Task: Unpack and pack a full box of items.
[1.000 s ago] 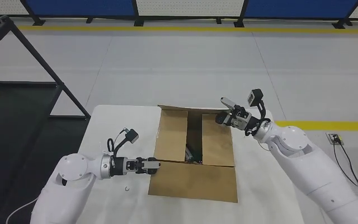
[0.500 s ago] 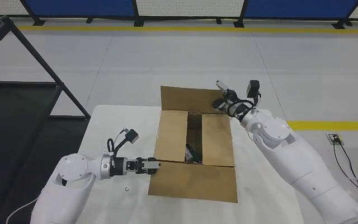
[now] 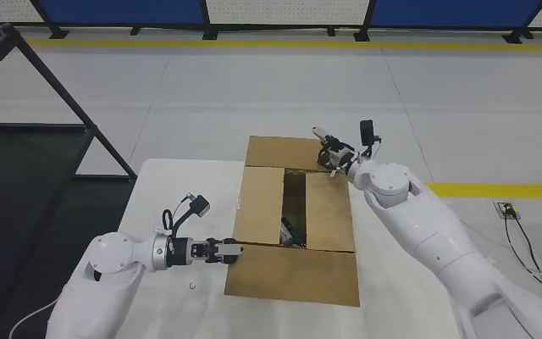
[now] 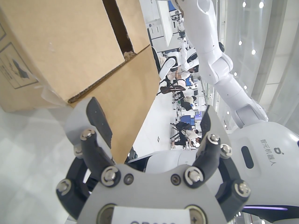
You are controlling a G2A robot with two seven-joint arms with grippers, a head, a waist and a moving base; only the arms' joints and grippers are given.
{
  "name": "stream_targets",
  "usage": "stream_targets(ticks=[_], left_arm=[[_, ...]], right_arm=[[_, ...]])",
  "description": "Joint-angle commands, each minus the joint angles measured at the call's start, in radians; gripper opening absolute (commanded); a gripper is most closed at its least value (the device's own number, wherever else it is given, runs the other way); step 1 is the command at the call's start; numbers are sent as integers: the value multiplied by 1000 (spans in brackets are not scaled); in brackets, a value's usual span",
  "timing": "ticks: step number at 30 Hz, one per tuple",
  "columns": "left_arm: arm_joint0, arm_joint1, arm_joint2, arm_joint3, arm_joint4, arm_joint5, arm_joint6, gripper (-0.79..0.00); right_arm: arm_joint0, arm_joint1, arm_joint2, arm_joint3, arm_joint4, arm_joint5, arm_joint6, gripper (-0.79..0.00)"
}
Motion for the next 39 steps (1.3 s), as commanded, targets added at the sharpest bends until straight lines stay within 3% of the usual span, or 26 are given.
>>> stream_targets(ticks=[1,6,11,22,30,39], left_arm=[[0,0,0,0,0,0,0,0],[0,0,0,0,0,0,0,0],[0,0,0,0,0,0,0,0],[0,0,0,0,0,0,0,0],[0,0,0,0,0,0,0,0],[0,0,0,0,0,0,0,0]], right_arm=[[10,-18,-7,32,-7,11,25,0],[27,-56,-9,101,-10,2,76,0],[25,-80,28,144,20,-132,65,0],[39,-116,75,186,-4,-201,9,0],[51,-159,65,238,-87,-143,-124,0],[77,-205,61,321,-128,-53,-41,0]])
